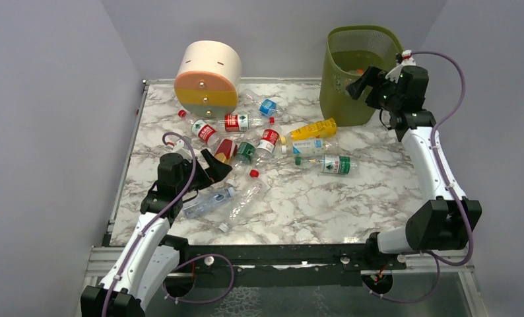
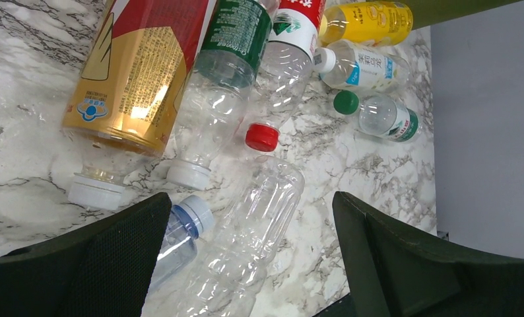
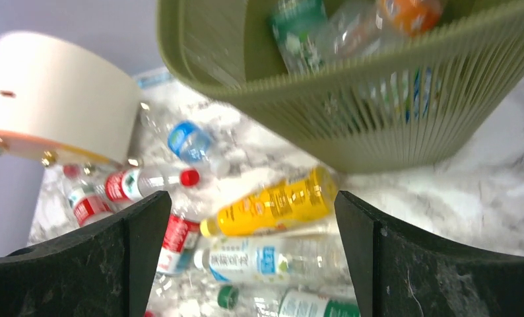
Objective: Put the plastic bottles in the bin
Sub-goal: Pick up the plastic bottle at the center of the board.
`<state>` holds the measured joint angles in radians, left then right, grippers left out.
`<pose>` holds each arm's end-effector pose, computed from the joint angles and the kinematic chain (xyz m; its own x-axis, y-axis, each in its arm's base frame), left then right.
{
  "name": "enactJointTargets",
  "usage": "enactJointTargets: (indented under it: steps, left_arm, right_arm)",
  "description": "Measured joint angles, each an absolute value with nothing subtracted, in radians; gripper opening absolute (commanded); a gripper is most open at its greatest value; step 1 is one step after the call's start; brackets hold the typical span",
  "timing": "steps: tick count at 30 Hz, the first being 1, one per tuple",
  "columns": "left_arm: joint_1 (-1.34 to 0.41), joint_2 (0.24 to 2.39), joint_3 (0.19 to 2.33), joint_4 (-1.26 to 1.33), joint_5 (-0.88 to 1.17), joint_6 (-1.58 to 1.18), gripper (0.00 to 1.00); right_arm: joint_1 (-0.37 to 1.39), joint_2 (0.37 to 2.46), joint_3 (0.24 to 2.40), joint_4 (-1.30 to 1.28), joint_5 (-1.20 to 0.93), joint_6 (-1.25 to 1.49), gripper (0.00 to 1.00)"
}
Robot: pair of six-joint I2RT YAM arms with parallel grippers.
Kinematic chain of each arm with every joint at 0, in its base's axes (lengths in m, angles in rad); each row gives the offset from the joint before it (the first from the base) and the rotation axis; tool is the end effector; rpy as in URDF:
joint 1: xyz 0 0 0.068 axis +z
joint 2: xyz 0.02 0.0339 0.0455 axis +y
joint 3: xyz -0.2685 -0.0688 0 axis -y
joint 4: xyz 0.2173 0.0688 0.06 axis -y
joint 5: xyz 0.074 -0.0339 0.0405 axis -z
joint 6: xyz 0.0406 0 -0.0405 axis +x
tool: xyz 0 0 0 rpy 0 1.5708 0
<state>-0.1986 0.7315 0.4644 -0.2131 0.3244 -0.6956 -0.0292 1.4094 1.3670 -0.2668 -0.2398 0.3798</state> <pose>0.1400 -0.0414 0.2414 -0.6451 -0.4898 -0.5865 0.0661 0.7289 -0.6814 0.3047 0.0007 0.3947 -0.3558 0.3707 -0.8579 -0.0709 0.9046 0.4203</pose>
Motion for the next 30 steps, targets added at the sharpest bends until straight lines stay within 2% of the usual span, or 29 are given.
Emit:
enactJointTargets:
  steps: [16, 30]
  left_arm:
    - [-0.201, 0.727, 0.445, -0.182, 0.324, -0.697, 0.99]
    - [-0.205, 0.718, 0.433, -0.180, 0.325, -0.698, 0.99]
  right_arm:
    - [0.143, 1.346, 1.021, -0.278, -0.199, 0.353, 0.97]
    - [0.149, 1.472, 0.936, -0.205, -0.147, 0.334, 0.97]
